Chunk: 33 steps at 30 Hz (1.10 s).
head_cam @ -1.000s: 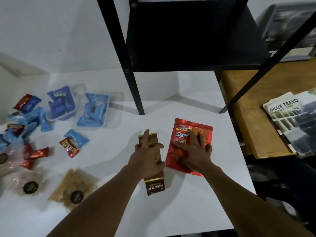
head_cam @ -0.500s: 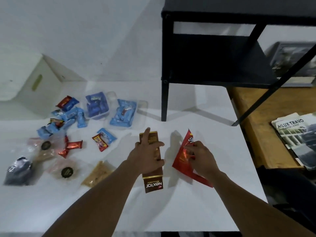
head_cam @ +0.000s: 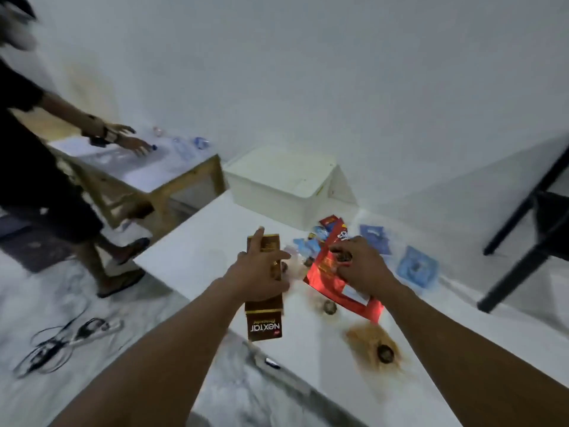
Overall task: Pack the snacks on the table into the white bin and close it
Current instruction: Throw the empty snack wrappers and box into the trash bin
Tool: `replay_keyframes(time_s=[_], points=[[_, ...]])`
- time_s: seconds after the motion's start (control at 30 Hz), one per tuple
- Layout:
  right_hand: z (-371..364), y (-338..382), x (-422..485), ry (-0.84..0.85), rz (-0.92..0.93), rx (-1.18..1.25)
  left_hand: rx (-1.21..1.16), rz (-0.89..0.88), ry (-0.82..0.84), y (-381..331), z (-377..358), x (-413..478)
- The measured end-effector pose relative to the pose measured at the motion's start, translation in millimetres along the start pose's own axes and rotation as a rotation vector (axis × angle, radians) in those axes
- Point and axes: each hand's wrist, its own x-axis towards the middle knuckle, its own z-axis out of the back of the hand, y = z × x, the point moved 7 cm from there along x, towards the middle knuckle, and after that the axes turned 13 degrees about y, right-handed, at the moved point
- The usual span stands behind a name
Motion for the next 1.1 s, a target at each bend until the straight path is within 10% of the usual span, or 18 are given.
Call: replay_keyframes(time_s=[0.5, 0.87, 1.1], points=[[-362.3, 289.2, 123.0, 0.775, 0.42, -0.131, -0.522, 0.751, 0.005, 392.2, -55.1, -207.3], [-655.6, 244.5, 115.0, 1.266, 0.418, -0.278, -0.95, 1.04, 0.093, 525.7, -268.2, -251.1], [-844.9, 164.1, 149.6, 1.274, 0.364, -0.304, -0.987, 1.037, 0.063, 658.6, -410.5, -189.4]])
